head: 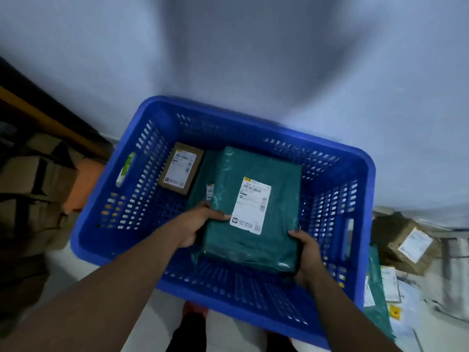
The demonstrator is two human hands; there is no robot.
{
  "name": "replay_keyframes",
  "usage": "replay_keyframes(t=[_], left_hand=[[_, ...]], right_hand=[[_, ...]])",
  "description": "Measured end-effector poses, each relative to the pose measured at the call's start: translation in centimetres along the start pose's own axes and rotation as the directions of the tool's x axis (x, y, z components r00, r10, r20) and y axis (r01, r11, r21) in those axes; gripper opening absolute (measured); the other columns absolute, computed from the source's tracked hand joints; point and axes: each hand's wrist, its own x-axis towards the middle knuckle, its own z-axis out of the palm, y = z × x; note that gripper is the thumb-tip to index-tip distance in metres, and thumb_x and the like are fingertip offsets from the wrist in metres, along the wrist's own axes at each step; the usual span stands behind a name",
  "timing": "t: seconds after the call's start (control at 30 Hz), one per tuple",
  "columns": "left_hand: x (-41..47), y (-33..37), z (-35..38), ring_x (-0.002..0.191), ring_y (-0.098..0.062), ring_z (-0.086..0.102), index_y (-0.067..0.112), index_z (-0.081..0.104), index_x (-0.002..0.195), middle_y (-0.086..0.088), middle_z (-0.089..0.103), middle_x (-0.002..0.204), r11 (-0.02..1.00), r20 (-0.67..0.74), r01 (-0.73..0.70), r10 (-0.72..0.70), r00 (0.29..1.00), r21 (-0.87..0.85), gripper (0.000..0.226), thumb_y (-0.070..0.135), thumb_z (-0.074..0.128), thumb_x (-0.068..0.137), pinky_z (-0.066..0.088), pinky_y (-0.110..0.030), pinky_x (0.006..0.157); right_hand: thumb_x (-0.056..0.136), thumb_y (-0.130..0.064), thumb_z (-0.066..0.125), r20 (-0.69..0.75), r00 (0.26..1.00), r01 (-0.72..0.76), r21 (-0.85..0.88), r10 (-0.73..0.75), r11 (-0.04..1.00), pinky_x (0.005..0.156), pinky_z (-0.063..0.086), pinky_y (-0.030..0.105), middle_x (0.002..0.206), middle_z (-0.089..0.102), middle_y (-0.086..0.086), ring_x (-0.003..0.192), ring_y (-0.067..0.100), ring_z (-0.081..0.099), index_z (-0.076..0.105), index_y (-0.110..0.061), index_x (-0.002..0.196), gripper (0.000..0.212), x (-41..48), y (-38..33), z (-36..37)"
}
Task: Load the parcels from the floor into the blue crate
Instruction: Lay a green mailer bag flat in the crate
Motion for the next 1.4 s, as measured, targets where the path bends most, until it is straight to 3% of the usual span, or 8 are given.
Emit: replay_keyframes(t=[0.4, 0.7, 0.83, 0.97, 1.1, 1.23, 1.33, 1.4], left_hand=[[7.3, -1.2, 6.9, 0.109, -0.034, 0.067, 0.021, 0.052, 0.132, -0.012, 0.071, 0.121, 0.991, 0.151, 0.103, -0.116, 0.982, 0.091, 0.069, 0.002, 0.082, 0.073, 0.059, -0.048, 0.088], [9.4, -3.7, 8.6, 0.103, -0.026, 0.066, 0.022, 0.052, 0.108, -0.009, 0.069, 0.114, 0.993, 0.026, 0.091, -0.093, 0.995, 0.072, 0.054, 0.0, 0.086, 0.072, 0.056, -0.04, 0.086], [9.7, -3.7, 7.9, 0.108, -0.019, 0.064, 0.021, 0.048, 0.118, 0.002, 0.065, 0.113, 0.973, 0.04, 0.016, -0.026, 0.999, 0.23, 0.07, 0.022, 0.095, 0.067, 0.054, -0.036, 0.098], [10.3, -4.4, 7.9, 0.092, -0.013, 0.063, 0.016, 0.057, 0.103, 0.006, 0.064, 0.095, 0.858, -0.032, -0.102, 0.136, 0.99, 0.503, 0.046, 0.03, 0.09, 0.074, 0.053, -0.025, 0.076], [11.5, -7.0, 7.8, 0.087, -0.019, 0.061, 0.01, 0.061, 0.094, -0.003, 0.066, 0.092, 0.701, -0.138, -0.107, 0.284, 0.949, 0.705, 0.019, 0.016, 0.078, 0.087, 0.04, -0.016, 0.06], [11.6, -8.9, 9.2, 0.086, -0.016, 0.057, 0.009, 0.058, 0.105, -0.001, 0.061, 0.094, 0.728, -0.151, -0.093, 0.262, 0.953, 0.679, 0.027, 0.017, 0.077, 0.088, 0.039, -0.013, 0.057], [11.0, -9.4, 10.1, 0.114, -0.024, 0.062, 0.008, 0.056, 0.138, -0.012, 0.062, 0.135, 0.828, -0.256, 0.106, 0.047, 0.966, 0.551, 0.059, 0.042, 0.069, 0.093, 0.048, -0.021, 0.089], [10.8, -9.8, 10.1, 0.139, -0.029, 0.047, 0.012, 0.042, 0.152, -0.013, 0.043, 0.156, 0.841, -0.271, 0.266, -0.149, 0.951, 0.471, 0.082, 0.065, 0.057, 0.091, 0.039, -0.033, 0.113]], right_hand=[[0.086, -0.018, 0.046, -0.252, 0.966, 0.085, 0.069, -0.065, 0.994, 0.066, 0.052, 0.035, 0.076, 0.072, 0.009, 0.073, 0.031, 0.064, 0.065, -0.009, 0.09, 0.021, 2.6, 1.2, -5.1], [0.069, -0.063, 0.058, -0.488, 0.859, 0.016, -0.275, -0.154, 0.961, 0.097, 0.052, 0.049, 0.132, 0.063, 0.007, 0.111, 0.032, 0.063, 0.053, -0.018, 0.14, 0.085, 5.9, 1.4, -4.2], [0.091, -0.046, 0.059, -0.577, 0.783, -0.067, -0.452, -0.234, 0.89, 0.099, 0.048, 0.044, 0.142, 0.055, 0.015, 0.122, 0.039, 0.057, 0.043, -0.011, 0.145, 0.066, 6.6, 1.7, -3.8], [0.088, -0.026, 0.062, -0.547, 0.77, -0.065, -0.579, -0.328, 0.812, 0.092, 0.049, 0.038, 0.135, 0.059, 0.017, 0.118, 0.038, 0.06, 0.05, -0.01, 0.136, 0.053, 6.7, 2.4, -3.7], [0.084, -0.018, 0.067, -0.285, 0.788, 0.114, -0.804, -0.546, 0.584, 0.098, 0.05, 0.036, 0.138, 0.056, 0.01, 0.126, 0.031, 0.055, 0.054, -0.012, 0.136, 0.055, 6.5, 2.9, -2.1], [0.077, -0.021, 0.067, -0.357, 0.869, -0.022, -0.719, -0.343, 0.694, 0.102, 0.049, 0.041, 0.144, 0.049, 0.01, 0.128, 0.032, 0.053, 0.032, -0.014, 0.153, 0.084, 8.4, 2.4, 0.9], [0.076, -0.036, 0.06, -0.609, 0.779, -0.28, -0.55, -0.149, 0.787, 0.108, 0.046, 0.047, 0.149, 0.048, 0.016, 0.132, 0.035, 0.052, 0.042, -0.008, 0.147, 0.079, 9.3, 2.1, 0.3], [0.098, -0.03, 0.048, -0.579, 0.815, -0.276, -0.356, 0.021, 0.893, 0.109, 0.044, 0.041, 0.151, 0.046, 0.015, 0.136, 0.033, 0.048, 0.042, -0.006, 0.148, 0.056, 8.4, 2.2, -0.1]])
